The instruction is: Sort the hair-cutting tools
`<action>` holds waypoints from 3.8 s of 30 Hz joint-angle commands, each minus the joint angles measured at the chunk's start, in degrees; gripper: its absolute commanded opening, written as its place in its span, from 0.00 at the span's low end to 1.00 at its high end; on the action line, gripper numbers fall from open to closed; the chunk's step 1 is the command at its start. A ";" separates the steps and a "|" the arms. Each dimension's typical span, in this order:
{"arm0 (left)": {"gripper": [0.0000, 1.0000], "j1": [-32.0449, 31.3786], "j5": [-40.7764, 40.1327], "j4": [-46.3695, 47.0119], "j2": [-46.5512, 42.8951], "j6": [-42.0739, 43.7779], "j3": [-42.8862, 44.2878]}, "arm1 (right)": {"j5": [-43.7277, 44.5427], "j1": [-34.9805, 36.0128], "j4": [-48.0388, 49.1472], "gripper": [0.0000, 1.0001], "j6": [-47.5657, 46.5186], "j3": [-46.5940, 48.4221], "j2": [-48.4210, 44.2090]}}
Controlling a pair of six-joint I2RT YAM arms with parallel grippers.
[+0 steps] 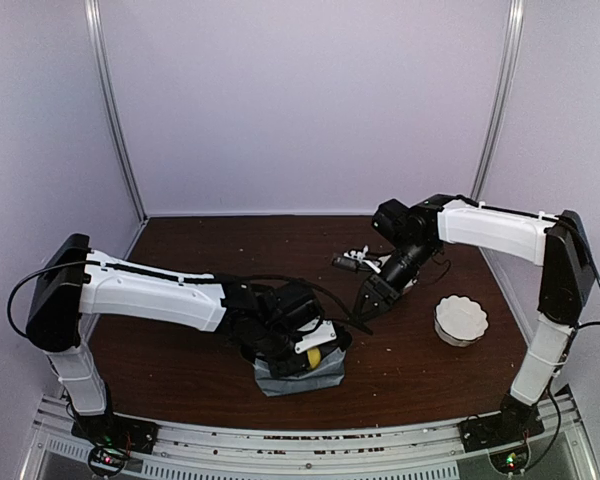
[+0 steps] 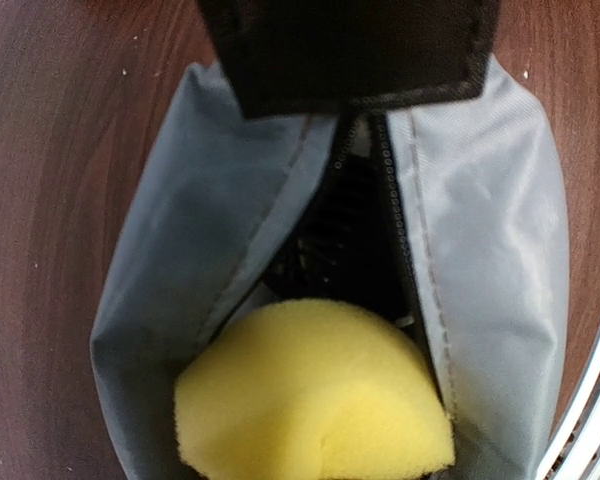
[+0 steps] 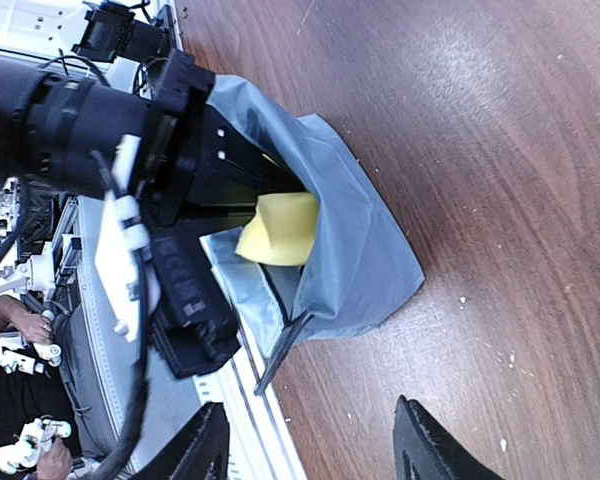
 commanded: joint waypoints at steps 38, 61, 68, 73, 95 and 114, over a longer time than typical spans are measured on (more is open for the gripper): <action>0.00 -0.18 -5.11 6.40 -2.42 3.61 -2.40 | -9.40 7.00 -0.06 0.70 4.04 0.68 6.82; 0.00 -0.16 -3.14 8.11 -5.53 5.20 -5.41 | -5.93 5.75 0.75 0.66 4.65 -0.85 2.04; 0.00 -0.18 -2.98 7.94 -5.30 4.86 -5.21 | -1.32 6.48 1.98 0.55 6.62 -1.22 4.06; 0.00 -0.17 -3.38 7.89 -5.86 4.81 -5.76 | -1.10 6.48 1.53 0.26 6.98 -1.09 5.57; 0.00 -0.48 5.62 6.23 0.91 14.49 -4.59 | -15.98 0.86 -0.80 0.00 3.09 1.43 8.44; 0.21 -0.97 4.96 9.22 3.22 9.49 -1.25 | -15.08 0.86 -0.91 0.00 -2.24 1.27 6.69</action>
